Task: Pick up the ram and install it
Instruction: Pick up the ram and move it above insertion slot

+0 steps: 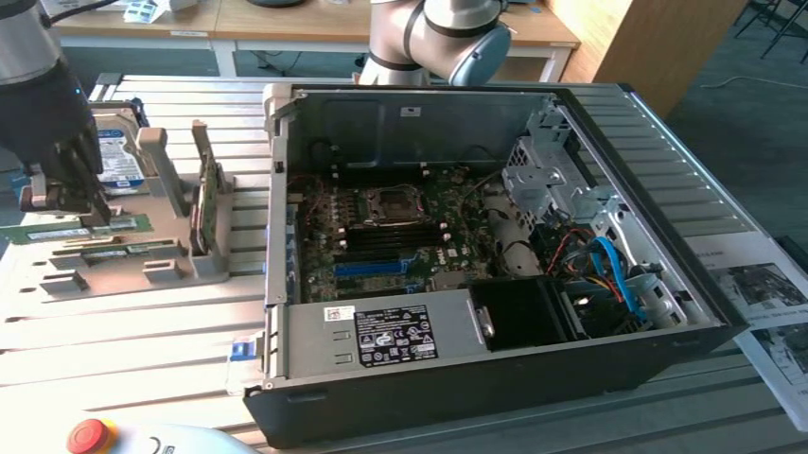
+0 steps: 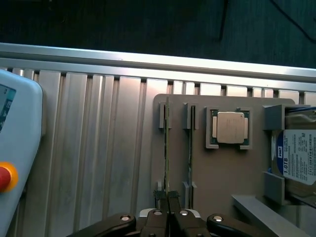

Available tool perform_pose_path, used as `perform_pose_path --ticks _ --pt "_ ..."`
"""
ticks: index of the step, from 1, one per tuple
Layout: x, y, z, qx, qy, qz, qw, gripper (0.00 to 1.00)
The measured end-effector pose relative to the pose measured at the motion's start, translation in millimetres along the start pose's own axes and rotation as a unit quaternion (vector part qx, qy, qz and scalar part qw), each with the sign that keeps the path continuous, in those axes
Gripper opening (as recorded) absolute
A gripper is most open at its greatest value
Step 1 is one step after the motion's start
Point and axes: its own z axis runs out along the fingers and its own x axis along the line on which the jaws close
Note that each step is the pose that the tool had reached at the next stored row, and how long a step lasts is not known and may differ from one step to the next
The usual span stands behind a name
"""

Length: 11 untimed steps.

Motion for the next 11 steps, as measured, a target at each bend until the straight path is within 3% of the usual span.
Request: perform_pose_path --ticks 11 --pt "-0.2 0.9 -29.7 -0.0003 0.0059 0.000 1.0000 0.12"
